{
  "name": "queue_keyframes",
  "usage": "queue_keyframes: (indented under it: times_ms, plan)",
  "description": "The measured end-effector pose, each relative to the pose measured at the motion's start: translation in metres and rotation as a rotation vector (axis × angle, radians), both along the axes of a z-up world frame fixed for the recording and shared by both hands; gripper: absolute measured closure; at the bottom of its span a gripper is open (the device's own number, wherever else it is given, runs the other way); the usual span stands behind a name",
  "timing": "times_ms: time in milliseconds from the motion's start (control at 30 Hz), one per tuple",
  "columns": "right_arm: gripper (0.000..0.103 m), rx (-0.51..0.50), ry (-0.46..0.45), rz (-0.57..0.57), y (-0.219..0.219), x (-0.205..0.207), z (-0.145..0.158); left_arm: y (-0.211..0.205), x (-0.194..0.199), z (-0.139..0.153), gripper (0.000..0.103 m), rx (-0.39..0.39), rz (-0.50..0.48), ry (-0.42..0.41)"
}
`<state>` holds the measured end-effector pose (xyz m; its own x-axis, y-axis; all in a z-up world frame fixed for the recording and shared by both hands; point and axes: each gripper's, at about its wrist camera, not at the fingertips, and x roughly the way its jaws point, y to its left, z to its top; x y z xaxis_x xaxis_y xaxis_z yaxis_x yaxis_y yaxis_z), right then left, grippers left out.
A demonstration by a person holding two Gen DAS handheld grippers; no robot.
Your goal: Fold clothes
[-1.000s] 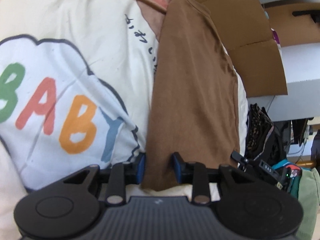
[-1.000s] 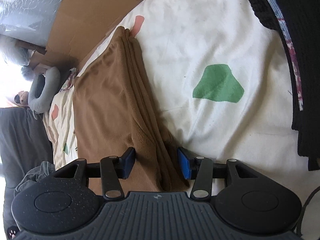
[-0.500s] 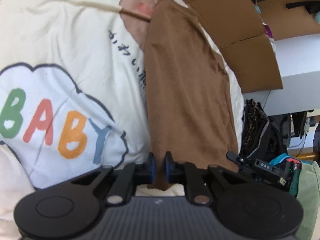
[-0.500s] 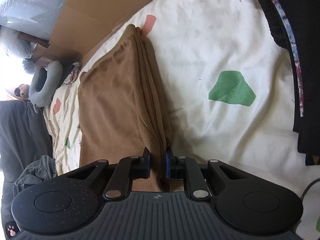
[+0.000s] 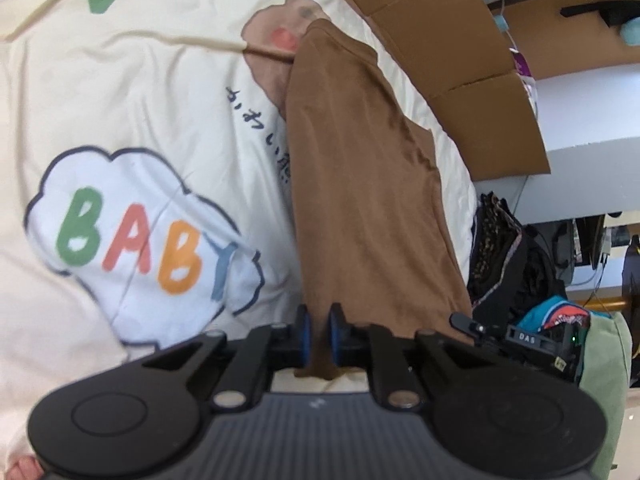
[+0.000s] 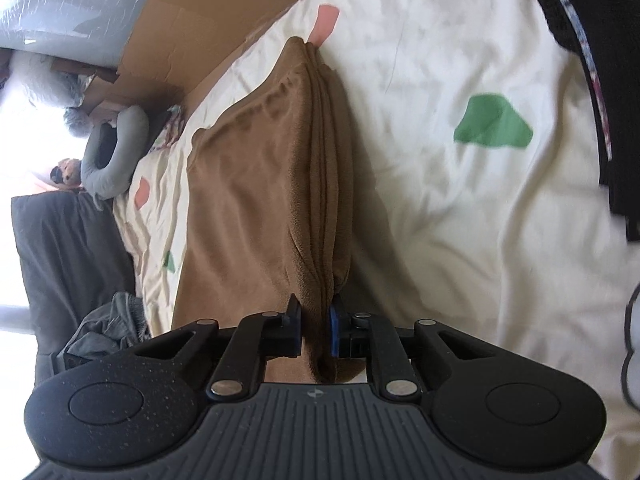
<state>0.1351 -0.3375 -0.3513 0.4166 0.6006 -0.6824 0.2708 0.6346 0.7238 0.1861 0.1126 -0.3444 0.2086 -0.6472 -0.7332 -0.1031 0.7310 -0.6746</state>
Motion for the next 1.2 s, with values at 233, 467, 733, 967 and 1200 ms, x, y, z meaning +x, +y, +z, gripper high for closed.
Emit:
queue_keyframes:
  times_ms: [233,467,733,967,1200]
  plan:
    - [0.092,0.019,0.028,0.059,0.012,-0.014,0.003,0.015,-0.019,0.005,0.094,0.019,-0.019,0.036]
    - [0.092,0.019,0.063,0.127,0.026,-0.028,0.000,0.028,-0.031,0.005,0.094,0.027,-0.028,0.064]
    - [0.092,0.017,0.102,0.179,0.034,-0.041,-0.009,0.035,-0.043,-0.003,0.094,0.045,-0.078,0.103]
    - [0.091,-0.024,0.150,0.230,0.042,-0.044,-0.022,0.037,-0.049,-0.027,0.093,0.068,-0.092,0.137]
    - [0.059,-0.063,0.111,0.246,0.038,-0.040,-0.014,0.041,-0.037,-0.017,0.071,0.094,-0.115,0.093]
